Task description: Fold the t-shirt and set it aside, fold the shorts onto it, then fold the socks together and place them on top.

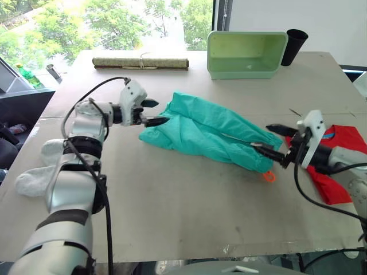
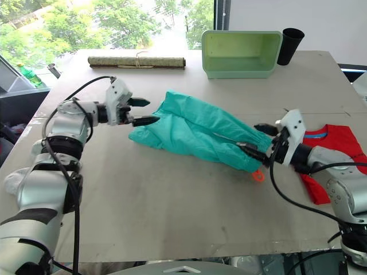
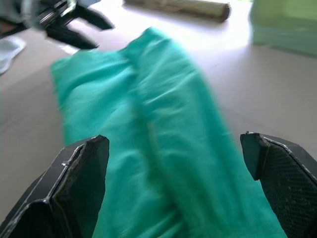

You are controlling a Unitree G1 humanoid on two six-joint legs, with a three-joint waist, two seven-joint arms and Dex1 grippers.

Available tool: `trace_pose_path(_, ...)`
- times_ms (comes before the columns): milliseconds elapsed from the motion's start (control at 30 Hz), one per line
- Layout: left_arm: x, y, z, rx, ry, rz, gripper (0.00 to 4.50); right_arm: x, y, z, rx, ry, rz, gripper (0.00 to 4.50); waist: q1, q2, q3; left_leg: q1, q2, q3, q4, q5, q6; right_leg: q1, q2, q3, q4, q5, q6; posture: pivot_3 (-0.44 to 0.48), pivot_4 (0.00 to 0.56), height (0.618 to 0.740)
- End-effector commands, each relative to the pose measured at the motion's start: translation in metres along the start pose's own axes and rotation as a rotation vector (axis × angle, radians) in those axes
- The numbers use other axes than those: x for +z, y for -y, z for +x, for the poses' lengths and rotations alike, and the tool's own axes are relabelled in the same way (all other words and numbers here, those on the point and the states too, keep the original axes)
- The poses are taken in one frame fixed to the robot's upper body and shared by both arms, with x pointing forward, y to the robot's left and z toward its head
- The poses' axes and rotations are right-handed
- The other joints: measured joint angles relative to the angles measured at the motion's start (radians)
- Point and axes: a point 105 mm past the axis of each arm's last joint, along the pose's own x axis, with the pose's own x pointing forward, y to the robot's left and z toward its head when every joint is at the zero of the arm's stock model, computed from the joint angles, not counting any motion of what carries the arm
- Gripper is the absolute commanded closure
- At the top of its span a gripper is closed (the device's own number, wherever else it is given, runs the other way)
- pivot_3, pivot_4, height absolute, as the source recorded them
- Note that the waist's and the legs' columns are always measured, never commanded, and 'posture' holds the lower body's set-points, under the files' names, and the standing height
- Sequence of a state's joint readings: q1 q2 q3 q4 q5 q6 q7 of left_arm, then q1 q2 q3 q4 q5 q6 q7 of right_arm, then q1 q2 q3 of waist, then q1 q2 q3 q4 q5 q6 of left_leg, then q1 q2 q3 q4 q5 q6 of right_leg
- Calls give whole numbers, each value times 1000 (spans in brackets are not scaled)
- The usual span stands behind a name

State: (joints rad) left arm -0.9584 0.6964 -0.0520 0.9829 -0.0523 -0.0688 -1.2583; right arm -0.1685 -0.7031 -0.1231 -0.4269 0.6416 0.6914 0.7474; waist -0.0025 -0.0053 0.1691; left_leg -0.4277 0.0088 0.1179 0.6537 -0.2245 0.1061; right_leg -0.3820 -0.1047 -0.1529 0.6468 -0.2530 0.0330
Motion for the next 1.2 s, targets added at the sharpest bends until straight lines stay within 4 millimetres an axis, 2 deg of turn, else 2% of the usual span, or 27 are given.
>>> trace_pose_path(33, 4, -4, -16, -7, -45, 126, 159, -1, -9, 1, 44, -21, -67, 23, 2, 0, 0, 0, 0, 0, 0, 0, 0, 0, 0, 0, 0, 0, 0, 0, 150, 740)
trace_pose_path(200, 4, 2, -22, -72, -63, 175, 159, -12, -12, 1, 63, -62, -96, 23, 18, 0, 0, -1, 0, -1, 0, 0, 0, 0, -1, 0, 0, 0, 0, 0, 150, 740)
trace_pose_path(333, 15, 8, -10, -88, -1, 239, 159, -13, -10, 1, 44, -54, -96, 23, 17, 0, 0, -2, 0, -1, 1, 0, 0, -1, -1, 0, 0, 0, 0, 0, 150, 740)
trace_pose_path(500, 19, 10, 3, -73, 14, 311, 159, -12, -9, 1, 37, -45, -94, 23, 15, 0, 0, -1, 0, -1, 1, 0, 0, -1, 0, 0, 0, 0, 0, 0, 150, 740)
trace_pose_path(600, 11, 16, 6, -114, -33, 368, 159, -11, -8, 1, 30, -42, -95, 23, 14, 0, 0, -1, 0, 0, 1, 0, 0, -1, 0, 0, 1, 0, 0, 0, 150, 740)
trace_pose_path(700, 5, 17, -1, -154, -65, 378, 959, -10, -6, -1, 17, -36, -91, 0, 14, -1, 0, -1, 0, 0, 1, 0, 0, -1, 0, 0, 1, 0, 0, 0, 150, 740)
trace_pose_path(833, 4, 11, -9, -139, -94, 377, 2925, -12, -6, -2, 13, -38, -88, 0, 14, -1, 0, -1, 0, 0, 1, 0, 0, -1, 0, 0, 2, 0, 0, 0, 150, 740)
trace_pose_path(933, 8, 7, -6, -105, -80, 390, 4274, -12, -6, 0, 11, -35, -86, 0, 17, -1, 0, -1, 0, 0, 1, 0, 0, -1, 0, 0, 2, 0, 0, 0, 150, 740)
trace_pose_path(967, 12, 6, -3, -94, -63, 392, 4421, -12, -6, 1, 12, -33, -87, 0, 18, -1, 0, -1, 0, 0, 1, 0, 0, -1, 0, -1, 2, 0, 0, 0, 150, 740)
trace_pose_path(1067, 19, 9, 0, -108, -13, 386, 4421, -12, -6, 2, 10, -35, -90, 0, 18, -1, 0, -2, 0, -1, 2, 0, 1, -1, 0, -1, 2, 0, 0, 0, 150, 740)
trace_pose_path(1200, 36, 14, -10, -173, 84, 340, 4421, -15, -3, -1, -3, -50, -95, 0, 14, -1, 0, -2, 0, 0, 2, 0, 1, -1, 0, -1, 3, 0, 0, 0, 150, 740)
